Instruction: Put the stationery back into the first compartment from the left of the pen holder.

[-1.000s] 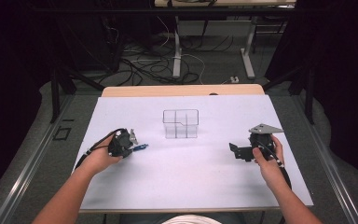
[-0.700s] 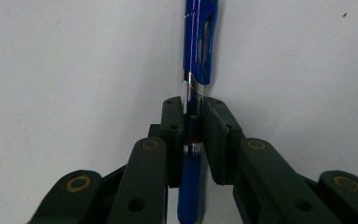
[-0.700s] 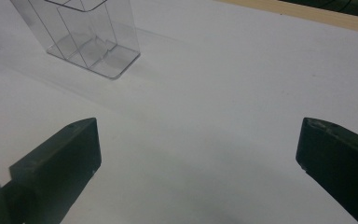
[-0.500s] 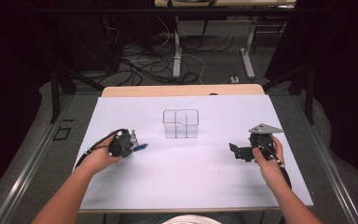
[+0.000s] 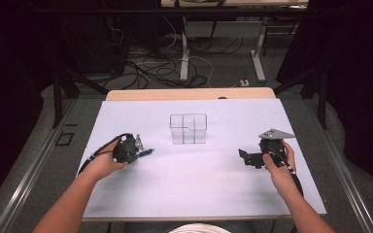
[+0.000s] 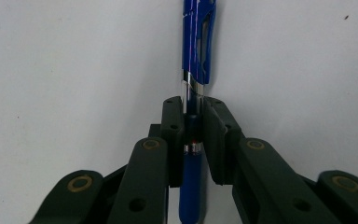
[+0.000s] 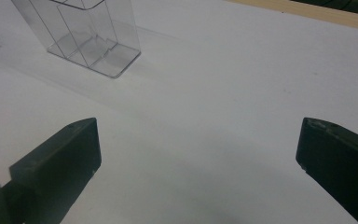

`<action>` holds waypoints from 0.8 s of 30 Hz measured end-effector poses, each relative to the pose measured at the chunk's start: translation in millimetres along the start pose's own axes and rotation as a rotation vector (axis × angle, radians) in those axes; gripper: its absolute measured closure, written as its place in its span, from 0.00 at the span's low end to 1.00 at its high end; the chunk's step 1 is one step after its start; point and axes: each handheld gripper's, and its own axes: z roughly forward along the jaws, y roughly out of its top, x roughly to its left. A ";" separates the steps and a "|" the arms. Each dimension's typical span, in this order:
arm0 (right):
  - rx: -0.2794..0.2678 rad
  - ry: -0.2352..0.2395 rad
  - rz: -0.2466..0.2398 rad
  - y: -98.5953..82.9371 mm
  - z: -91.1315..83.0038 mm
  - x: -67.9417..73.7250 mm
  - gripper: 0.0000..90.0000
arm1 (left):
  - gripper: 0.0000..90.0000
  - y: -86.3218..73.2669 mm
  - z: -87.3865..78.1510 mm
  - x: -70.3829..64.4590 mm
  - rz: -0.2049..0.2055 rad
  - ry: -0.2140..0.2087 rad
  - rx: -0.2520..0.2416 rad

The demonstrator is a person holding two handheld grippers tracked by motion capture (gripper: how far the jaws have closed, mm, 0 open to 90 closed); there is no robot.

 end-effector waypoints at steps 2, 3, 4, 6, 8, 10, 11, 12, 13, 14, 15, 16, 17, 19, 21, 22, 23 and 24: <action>0.001 0.000 0.001 0.0 0.3 0.2 0.00 | 0.88 -0.2 -1.0 -0.3 -0.007 -0.002 -0.006; 0.003 -0.001 0.002 0.0 0.2 0.4 0.00 | 0.88 -0.3 -2.2 -0.2 -0.009 -0.006 -0.006; 0.004 -0.002 0.002 -0.1 0.2 0.5 0.00 | 0.88 -0.5 -2.7 -0.1 -0.012 -0.007 -0.016; 0.004 -0.002 -0.001 0.0 0.5 0.7 0.00 | 0.88 -0.9 -5.3 0.3 -0.019 -0.005 -0.019; 0.003 0.002 -0.002 0.0 0.9 1.3 0.00 | 0.88 -1.3 -8.2 0.5 -0.031 -0.009 -0.026; 0.001 0.002 -0.002 0.2 1.1 1.8 0.00 | 0.88 -1.9 -11.4 1.1 -0.037 -0.008 -0.034; 0.002 0.000 -0.002 0.2 1.1 1.9 0.00 | 0.88 -2.1 -13.0 1.1 -0.043 -0.005 -0.039; 0.003 0.000 -0.003 0.3 1.0 2.0 0.00 | 0.88 -2.3 -14.9 1.5 -0.050 -0.005 -0.042; 0.002 -0.002 -0.006 0.4 1.1 2.0 0.00 | 0.88 -2.6 -16.6 1.9 -0.053 -0.001 -0.052; 0.000 0.001 -0.006 0.5 1.3 2.2 0.00 | 0.88 -2.6 -18.8 2.2 -0.059 0.001 -0.057; 0.000 0.001 -0.007 0.6 1.2 2.2 0.00 | 0.88 -2.7 -20.7 2.3 -0.064 0.006 -0.067; 0.000 0.001 -0.008 0.6 1.1 2.4 0.00 | 0.88 -2.9 -22.5 2.2 -0.068 0.013 -0.079; 0.001 0.000 -0.009 0.7 0.9 2.4 0.00 | 0.88 -2.8 -24.8 2.3 -0.072 0.020 -0.083; 0.002 0.001 -0.010 0.6 1.1 2.6 0.00 | 0.88 -2.6 -28.3 1.8 -0.082 0.034 -0.102; 0.005 0.002 -0.007 0.5 1.4 3.0 0.00 | 0.88 -1.9 -31.7 1.0 -0.081 0.051 -0.126; 0.005 0.003 -0.008 0.5 1.5 3.1 0.00 | 0.88 -1.5 -33.4 0.3 -0.081 0.059 -0.138; 0.004 0.004 -0.007 0.5 1.4 3.2 0.00 | 0.88 -1.0 -35.0 -0.3 -0.080 0.065 -0.150; 0.004 0.005 -0.008 0.6 1.3 3.3 0.00 | 0.88 -0.5 -36.1 -1.4 -0.083 0.074 -0.167</action>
